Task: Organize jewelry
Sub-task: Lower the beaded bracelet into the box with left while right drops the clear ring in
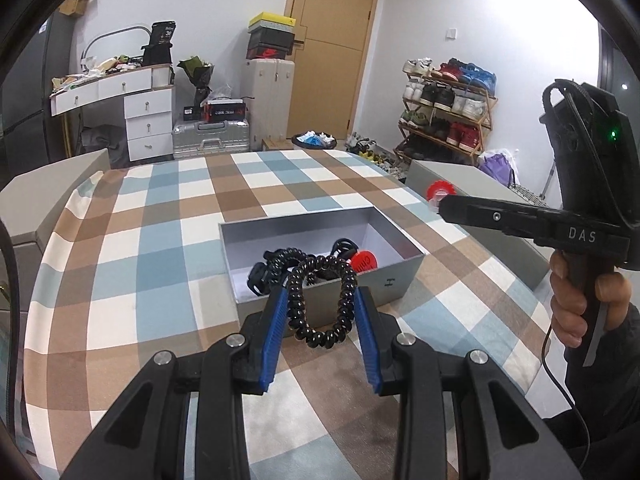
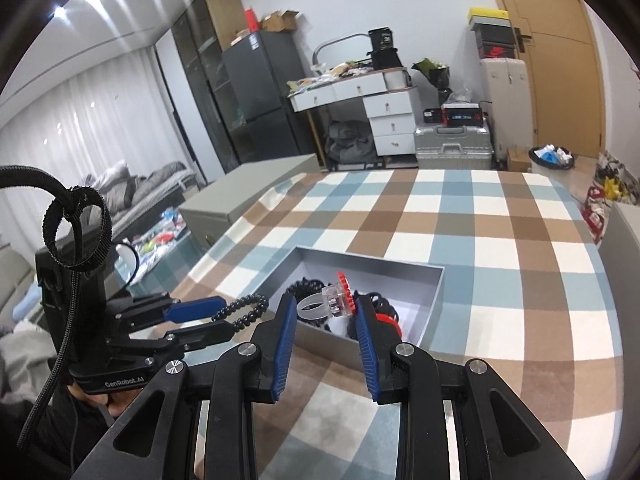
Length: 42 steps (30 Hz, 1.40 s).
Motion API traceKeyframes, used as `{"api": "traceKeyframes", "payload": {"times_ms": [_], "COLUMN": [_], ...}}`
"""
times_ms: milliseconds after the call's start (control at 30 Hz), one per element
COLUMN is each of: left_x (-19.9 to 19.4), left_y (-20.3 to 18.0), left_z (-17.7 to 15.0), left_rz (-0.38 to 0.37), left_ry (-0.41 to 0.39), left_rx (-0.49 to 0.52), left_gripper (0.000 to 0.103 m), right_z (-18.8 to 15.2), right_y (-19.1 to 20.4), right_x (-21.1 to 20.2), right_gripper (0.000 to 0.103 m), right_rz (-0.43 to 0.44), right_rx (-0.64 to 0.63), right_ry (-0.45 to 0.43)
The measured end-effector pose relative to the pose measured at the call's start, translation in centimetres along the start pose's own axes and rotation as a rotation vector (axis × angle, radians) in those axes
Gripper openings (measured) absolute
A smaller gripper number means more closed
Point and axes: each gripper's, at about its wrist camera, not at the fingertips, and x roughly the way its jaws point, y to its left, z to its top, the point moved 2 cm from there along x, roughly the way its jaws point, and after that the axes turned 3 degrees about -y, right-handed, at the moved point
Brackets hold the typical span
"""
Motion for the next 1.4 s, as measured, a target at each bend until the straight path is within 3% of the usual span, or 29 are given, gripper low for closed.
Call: {"api": "traceKeyframes", "payload": {"times_ms": [833,1400], "left_x": [1.8,4.7], "left_y": [2.0,2.4], "left_z": [1.8,2.5], "left_rz": [0.082,0.126], "left_ry": [-0.050,-0.018], "left_rx": [-0.043,-0.067], "left_gripper": [0.028,0.028], "right_z": [-0.2,-0.7], "right_y": [-3.5,-5.2], "right_x": [1.8,3.7], "right_gripper": [0.029,0.029], "right_rz": [0.001,0.017], "right_rx": [0.158,0.244], "right_ry": [-0.004,0.011]}}
